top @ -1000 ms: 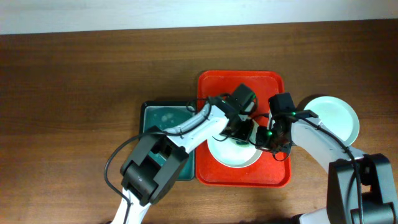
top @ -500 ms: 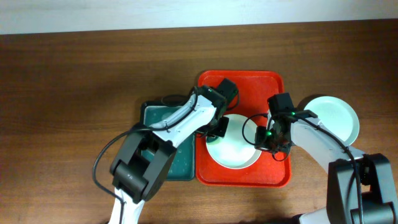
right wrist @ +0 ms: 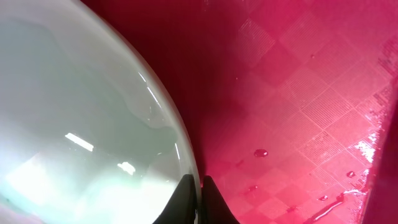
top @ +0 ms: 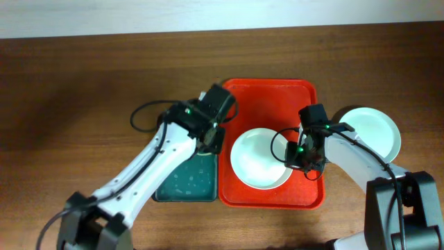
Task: Clean dirty plates on tray and stack at the side
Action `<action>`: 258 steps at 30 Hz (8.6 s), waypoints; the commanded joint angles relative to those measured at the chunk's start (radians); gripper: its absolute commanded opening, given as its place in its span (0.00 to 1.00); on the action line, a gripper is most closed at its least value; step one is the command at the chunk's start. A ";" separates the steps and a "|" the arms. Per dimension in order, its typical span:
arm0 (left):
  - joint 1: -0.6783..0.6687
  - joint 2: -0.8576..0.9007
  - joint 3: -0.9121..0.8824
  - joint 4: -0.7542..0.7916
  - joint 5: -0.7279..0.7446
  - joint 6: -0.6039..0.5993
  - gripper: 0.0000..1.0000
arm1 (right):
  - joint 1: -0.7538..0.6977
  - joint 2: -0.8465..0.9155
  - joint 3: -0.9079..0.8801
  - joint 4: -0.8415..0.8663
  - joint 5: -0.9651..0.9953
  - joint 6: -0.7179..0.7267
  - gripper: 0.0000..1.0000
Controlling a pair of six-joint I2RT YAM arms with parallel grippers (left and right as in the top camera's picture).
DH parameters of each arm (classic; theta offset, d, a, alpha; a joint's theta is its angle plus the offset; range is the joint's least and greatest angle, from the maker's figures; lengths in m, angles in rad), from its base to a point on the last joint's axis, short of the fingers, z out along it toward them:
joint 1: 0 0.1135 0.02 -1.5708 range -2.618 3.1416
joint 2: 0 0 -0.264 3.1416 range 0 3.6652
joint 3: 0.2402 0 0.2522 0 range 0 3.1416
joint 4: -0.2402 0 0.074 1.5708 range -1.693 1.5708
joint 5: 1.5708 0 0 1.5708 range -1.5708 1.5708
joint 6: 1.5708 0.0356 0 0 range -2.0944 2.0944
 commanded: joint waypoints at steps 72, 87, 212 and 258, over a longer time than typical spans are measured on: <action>0.370 -0.655 -0.124 -0.015 0.131 -0.003 0.99 | 0.996 -0.110 0.375 0.212 1.236 -0.098 0.04; 0.370 -0.655 -0.124 -0.015 0.131 -0.003 0.99 | 0.995 -0.110 0.375 0.212 1.240 -0.100 0.04; 0.370 -0.655 -0.124 -0.015 0.131 -0.003 0.99 | -0.027 -1.638 -0.767 0.555 -0.040 -0.380 0.98; 0.415 -1.118 -0.851 0.879 0.085 0.156 0.99 | -0.027 -1.637 -0.854 0.657 -0.036 -0.380 0.98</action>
